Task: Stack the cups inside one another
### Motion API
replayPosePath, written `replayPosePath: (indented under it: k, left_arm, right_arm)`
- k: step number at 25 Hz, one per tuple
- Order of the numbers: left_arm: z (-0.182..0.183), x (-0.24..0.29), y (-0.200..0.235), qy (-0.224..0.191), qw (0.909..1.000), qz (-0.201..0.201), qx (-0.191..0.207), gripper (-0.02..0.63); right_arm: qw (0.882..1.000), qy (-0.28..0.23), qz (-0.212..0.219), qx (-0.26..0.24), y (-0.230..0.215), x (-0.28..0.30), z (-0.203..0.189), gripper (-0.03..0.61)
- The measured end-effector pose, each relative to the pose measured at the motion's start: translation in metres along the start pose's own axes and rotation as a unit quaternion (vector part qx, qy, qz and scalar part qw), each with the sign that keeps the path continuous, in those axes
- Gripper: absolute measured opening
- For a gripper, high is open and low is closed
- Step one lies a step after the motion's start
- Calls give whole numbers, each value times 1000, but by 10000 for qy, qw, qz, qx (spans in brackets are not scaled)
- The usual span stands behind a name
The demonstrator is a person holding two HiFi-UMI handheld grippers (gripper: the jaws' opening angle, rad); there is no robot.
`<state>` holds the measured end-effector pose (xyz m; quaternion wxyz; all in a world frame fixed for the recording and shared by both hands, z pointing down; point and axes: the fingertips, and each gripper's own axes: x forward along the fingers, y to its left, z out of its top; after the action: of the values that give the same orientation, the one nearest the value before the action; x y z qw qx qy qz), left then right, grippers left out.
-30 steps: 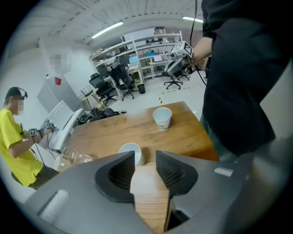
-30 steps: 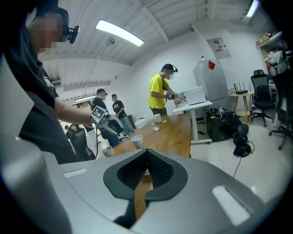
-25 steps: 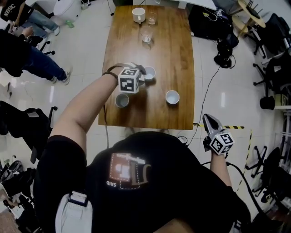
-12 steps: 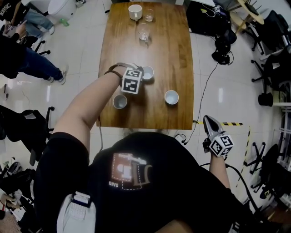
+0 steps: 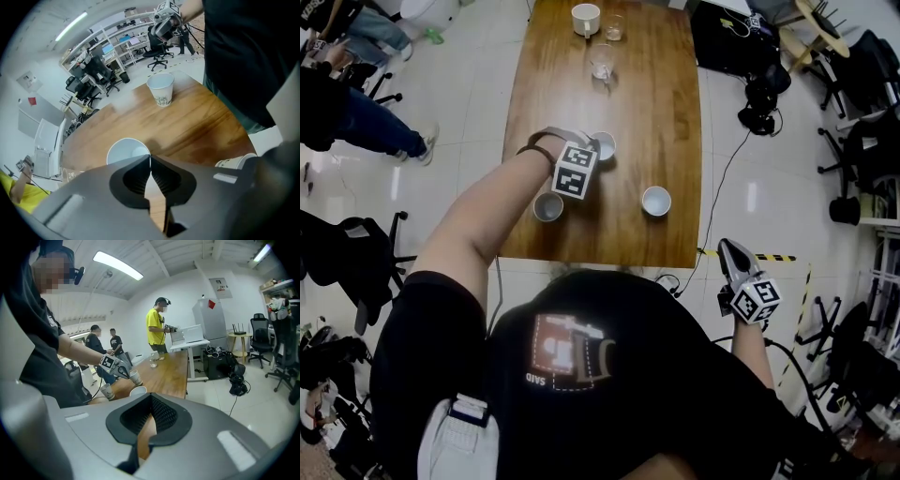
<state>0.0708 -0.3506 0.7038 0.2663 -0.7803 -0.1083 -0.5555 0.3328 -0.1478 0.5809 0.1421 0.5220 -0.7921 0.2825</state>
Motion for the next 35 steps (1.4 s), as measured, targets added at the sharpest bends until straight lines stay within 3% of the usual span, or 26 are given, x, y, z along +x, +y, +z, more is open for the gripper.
replayPosePath:
  k: [11, 18, 25, 35]
  left_arm:
    - [3, -71, 0, -306, 9984, 379, -300, 8]
    - [-8, -138, -29, -269, 9971, 514, -484, 8]
    - [-14, -176, -84, -98, 9971, 355, -662, 8]
    - [-9, -161, -148, 134, 9964, -270, -797, 8]
  right_arm:
    - [9992, -90, 326, -207, 15, 24, 20, 14]
    - [9967, -205, 651, -440, 34, 48, 36, 14]
    - [9935, -222, 908, -646, 51, 64, 46, 14]
    - [9923, -237, 962, -744, 58, 65, 47, 14]
